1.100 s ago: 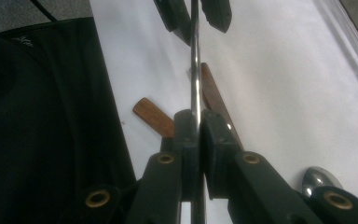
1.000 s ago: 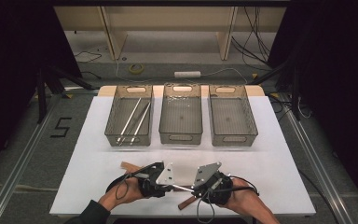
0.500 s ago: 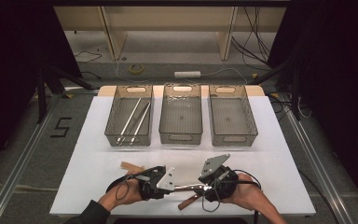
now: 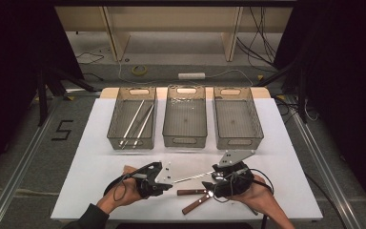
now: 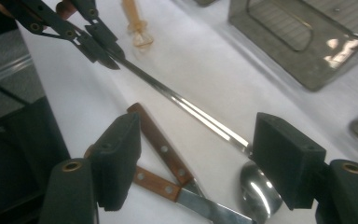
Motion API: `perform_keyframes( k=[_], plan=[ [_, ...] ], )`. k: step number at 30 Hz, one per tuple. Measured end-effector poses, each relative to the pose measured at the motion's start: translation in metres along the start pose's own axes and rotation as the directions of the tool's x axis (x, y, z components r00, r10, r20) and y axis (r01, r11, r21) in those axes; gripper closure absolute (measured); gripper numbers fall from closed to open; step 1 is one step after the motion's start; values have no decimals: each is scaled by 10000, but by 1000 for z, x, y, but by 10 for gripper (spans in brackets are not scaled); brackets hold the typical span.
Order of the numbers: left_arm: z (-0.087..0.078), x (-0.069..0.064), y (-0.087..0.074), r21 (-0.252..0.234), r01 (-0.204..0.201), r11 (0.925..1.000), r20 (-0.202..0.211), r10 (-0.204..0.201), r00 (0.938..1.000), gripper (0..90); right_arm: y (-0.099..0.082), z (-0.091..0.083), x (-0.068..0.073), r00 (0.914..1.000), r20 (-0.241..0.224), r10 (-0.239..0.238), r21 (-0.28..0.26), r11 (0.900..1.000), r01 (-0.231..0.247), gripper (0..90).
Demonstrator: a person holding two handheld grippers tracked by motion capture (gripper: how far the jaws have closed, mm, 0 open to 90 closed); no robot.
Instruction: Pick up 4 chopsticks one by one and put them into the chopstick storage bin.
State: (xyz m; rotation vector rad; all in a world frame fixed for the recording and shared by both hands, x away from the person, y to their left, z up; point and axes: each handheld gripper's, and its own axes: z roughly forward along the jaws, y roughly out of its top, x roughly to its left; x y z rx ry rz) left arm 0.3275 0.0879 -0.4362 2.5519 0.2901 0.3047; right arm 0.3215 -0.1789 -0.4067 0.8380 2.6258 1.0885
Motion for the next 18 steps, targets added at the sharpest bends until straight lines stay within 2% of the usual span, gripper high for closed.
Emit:
perform_keyframes(
  k=[4, 8, 13, 18],
  plan=[
    [-3, 4, -2, -163, 470, 9988, -240, -474, 9986, 847, -6, -4, -5, 9990, 259, 363, -226, 9991, -357, 318],
    [-6, 11, -4, -359, 1068, 9936, -471, -1085, 9930, 847, -13, -8, -9, 9964, 464, 705, -296, 9972, -692, 307],
    [-12, 18, -8, -632, 1797, 9817, -710, -1841, 9803, 847, -21, -13, -15, 9929, 565, 1043, -286, 9943, -1028, 307],
    [-18, 25, -12, -899, 2448, 9654, -1028, -2535, 9619, 847, -31, -17, -24, 9850, 946, 1441, -198, 9895, -1428, 309]
  ],
)
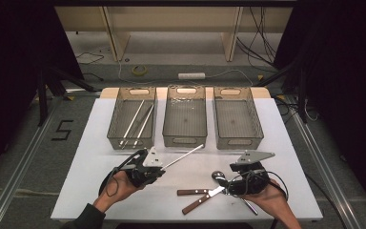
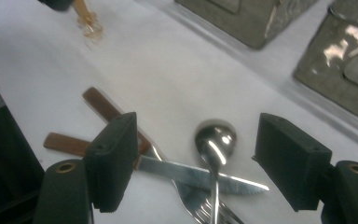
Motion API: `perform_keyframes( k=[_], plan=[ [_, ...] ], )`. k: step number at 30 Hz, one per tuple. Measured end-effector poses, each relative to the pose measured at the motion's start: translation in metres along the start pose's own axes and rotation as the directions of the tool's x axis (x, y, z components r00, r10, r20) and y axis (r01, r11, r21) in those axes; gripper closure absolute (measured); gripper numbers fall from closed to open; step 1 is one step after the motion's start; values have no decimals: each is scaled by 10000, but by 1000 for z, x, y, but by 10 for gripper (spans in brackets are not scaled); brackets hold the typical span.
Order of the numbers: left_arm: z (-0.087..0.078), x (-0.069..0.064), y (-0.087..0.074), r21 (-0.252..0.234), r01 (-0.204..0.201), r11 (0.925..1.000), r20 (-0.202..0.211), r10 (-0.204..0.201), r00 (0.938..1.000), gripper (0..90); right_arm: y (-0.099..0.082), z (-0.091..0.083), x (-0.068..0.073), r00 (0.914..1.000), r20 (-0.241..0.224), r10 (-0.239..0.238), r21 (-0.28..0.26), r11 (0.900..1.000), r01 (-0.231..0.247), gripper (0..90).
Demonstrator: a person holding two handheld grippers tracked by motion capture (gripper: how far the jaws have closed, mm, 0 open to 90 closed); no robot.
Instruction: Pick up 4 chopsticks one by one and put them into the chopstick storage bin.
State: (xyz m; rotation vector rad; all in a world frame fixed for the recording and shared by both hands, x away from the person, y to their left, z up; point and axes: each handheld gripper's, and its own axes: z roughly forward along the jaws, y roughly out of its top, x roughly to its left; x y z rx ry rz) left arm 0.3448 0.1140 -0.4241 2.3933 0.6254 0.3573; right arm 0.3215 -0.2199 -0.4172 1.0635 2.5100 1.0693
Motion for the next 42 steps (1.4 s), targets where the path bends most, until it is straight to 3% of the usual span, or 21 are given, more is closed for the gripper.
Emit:
perform_keyframes(
  k=[6, 11, 20, 24, 29, 34, 38, 42],
  plan=[
    [-6, 9, -3, -279, 657, 9974, -301, -665, 9973, 847, -11, 0, -4, 9994, 290, 199, 331, 9992, -208, 326],
    [-12, 16, -3, -484, 891, 9948, -515, -916, 9945, 847, -18, 0, -7, 9983, 503, 282, 523, 9982, -308, 329],
    [-21, 30, -4, -1108, 1616, 9806, -982, -1726, 9801, 848, -25, 0, -7, 9972, 665, 339, 570, 9977, -377, 308],
    [-25, 43, -3, -1463, 2089, 9669, -1135, -2262, 9674, 848, -27, -1, -7, 9972, 660, 349, 586, 9975, -387, 307],
    [-25, 61, -1, -1638, 2450, 9556, -1434, -2688, 9525, 848, -29, -2, -5, 9975, 609, 369, 662, 9970, -409, 307],
    [-29, 79, 1, -1911, 2817, 9403, -1694, -3143, 9341, 848, -32, -4, -5, 9972, 621, 424, 681, 9966, -467, 300],
    [-29, 95, 1, -2151, 3183, 9233, -1796, -3578, 9164, 848, -35, -4, -4, 9976, 552, 422, 723, 9963, -461, 289],
    [-26, 108, 2, -2183, 3373, 9157, -1942, -3795, 9046, 848, -36, -4, -2, 9980, 508, 382, 746, 9963, -420, 288]
  ],
)
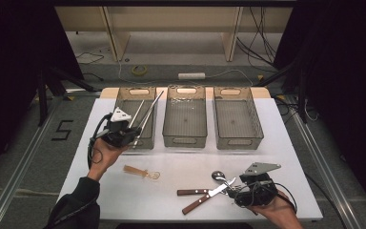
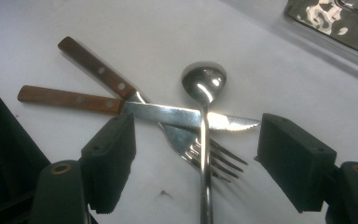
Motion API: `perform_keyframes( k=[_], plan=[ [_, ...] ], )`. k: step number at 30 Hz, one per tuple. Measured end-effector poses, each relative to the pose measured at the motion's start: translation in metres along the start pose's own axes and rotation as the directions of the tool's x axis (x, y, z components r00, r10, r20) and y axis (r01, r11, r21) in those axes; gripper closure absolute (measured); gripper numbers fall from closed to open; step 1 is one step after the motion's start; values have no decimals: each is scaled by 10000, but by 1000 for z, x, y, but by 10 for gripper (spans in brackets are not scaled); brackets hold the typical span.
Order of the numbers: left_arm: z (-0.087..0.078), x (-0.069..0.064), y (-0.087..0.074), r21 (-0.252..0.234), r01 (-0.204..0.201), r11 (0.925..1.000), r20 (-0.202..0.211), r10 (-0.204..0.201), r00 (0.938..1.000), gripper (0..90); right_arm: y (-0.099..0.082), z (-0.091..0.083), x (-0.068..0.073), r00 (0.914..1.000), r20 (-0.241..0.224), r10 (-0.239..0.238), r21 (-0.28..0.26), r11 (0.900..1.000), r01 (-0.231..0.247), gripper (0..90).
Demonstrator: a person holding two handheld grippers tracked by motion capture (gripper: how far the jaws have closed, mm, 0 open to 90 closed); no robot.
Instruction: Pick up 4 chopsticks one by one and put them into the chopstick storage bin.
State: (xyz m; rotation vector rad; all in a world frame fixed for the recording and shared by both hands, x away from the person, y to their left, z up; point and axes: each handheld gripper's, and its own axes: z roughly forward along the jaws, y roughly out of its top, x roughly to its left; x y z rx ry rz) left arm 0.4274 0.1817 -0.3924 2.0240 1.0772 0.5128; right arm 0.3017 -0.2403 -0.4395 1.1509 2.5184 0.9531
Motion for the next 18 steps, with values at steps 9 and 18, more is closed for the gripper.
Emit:
perform_keyframes(
  k=[9, 18],
  plan=[
    [12, 18, 9, 88, 257, 9996, -392, -253, 9989, 848, -2, 0, 1, 10000, -10, 42, 6, 10000, -42, 281],
    [18, 26, 18, -44, 590, 9982, -567, -592, 9966, 847, -3, 0, 2, 10000, -53, -12, 31, 10000, 12, 281]
  ],
)
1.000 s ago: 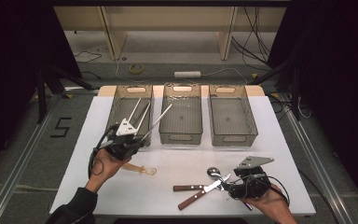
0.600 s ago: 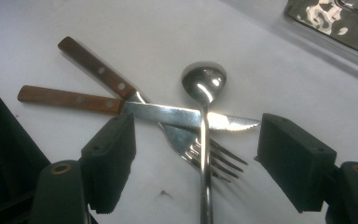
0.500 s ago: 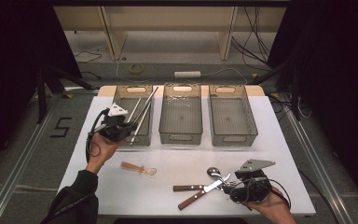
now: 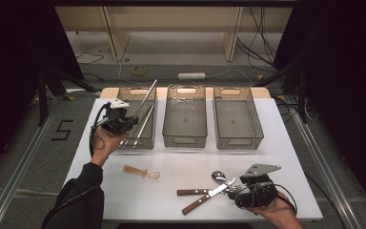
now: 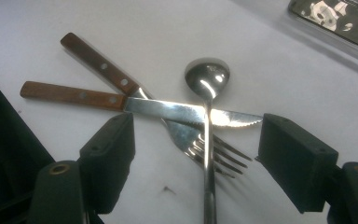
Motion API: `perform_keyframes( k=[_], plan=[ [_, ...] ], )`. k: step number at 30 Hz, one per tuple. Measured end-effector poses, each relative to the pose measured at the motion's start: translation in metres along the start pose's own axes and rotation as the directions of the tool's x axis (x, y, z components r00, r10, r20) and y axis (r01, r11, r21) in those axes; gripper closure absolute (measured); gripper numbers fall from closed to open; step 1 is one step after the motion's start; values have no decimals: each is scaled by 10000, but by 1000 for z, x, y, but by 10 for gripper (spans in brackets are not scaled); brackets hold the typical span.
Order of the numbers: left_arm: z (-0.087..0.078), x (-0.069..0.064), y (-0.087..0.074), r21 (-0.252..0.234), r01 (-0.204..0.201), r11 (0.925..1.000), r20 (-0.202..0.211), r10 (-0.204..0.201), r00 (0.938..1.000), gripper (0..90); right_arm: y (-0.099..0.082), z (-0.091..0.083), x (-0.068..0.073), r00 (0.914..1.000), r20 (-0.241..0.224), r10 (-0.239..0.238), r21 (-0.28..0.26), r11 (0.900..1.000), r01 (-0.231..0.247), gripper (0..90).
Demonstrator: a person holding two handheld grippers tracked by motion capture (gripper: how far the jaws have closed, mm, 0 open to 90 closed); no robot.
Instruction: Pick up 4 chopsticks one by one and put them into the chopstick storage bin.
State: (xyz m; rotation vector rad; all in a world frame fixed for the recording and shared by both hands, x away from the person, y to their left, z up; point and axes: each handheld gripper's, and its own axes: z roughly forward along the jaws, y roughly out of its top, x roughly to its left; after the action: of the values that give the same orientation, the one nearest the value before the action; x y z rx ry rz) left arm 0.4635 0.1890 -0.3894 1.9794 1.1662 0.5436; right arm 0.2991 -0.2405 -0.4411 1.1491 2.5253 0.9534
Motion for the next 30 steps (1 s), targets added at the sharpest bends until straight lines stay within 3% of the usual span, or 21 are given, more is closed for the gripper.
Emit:
perform_keyframes(
  k=[16, 30],
  plan=[
    [25, 22, 8, 187, 510, 9985, -478, -501, 9976, 847, 0, 1, 1, 9999, -82, -79, 37, 10000, 79, 281],
    [50, 37, 1, 549, 924, 9942, -897, -873, 9921, 845, 0, 3, 3, 9996, -217, -184, 92, 9998, 186, 281]
  ],
)
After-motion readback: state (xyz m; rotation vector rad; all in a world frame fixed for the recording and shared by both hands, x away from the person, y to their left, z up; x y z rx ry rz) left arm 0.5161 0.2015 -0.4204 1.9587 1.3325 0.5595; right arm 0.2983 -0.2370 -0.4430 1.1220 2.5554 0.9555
